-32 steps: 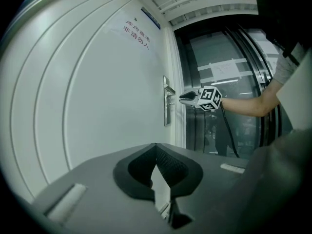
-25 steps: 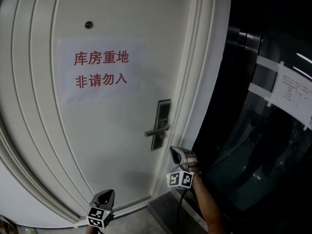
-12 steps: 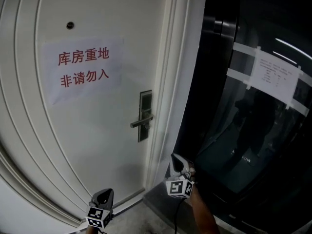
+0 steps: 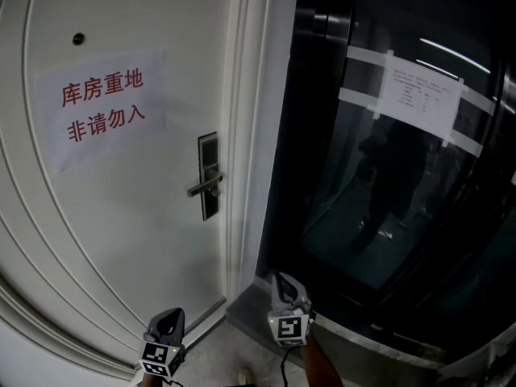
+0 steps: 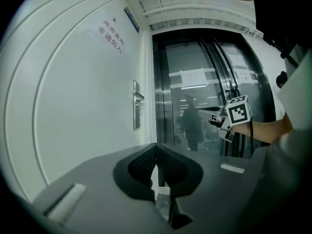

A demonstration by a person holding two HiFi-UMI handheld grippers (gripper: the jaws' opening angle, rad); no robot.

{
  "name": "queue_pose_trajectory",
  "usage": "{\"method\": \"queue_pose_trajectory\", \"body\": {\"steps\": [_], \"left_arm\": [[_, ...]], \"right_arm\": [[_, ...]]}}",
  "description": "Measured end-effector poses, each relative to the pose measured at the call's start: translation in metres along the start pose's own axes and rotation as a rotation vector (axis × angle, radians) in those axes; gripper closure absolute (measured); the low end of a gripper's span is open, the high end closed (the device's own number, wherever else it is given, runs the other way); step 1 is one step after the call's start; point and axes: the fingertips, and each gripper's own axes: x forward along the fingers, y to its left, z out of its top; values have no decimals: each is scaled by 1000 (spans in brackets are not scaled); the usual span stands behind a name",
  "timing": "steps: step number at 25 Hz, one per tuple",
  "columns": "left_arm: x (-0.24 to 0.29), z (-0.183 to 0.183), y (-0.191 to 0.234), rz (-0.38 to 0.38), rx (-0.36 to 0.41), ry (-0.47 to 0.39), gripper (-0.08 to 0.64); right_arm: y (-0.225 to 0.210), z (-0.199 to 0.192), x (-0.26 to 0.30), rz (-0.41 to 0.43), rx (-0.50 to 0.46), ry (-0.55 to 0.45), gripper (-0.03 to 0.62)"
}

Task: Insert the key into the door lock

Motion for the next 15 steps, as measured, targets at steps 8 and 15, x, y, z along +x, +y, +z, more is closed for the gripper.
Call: {"method": "queue_pose_trajectory", "body": {"steps": [8,15], "left_arm": [[-11,-16,-27,-84,-6,24,558],[-25,-14,-41,-124,-3,2,558]], "right_arm": [[19,-27,-59,-17,251,79,591],[29,-32,-101,-44,364,101,591]]}}
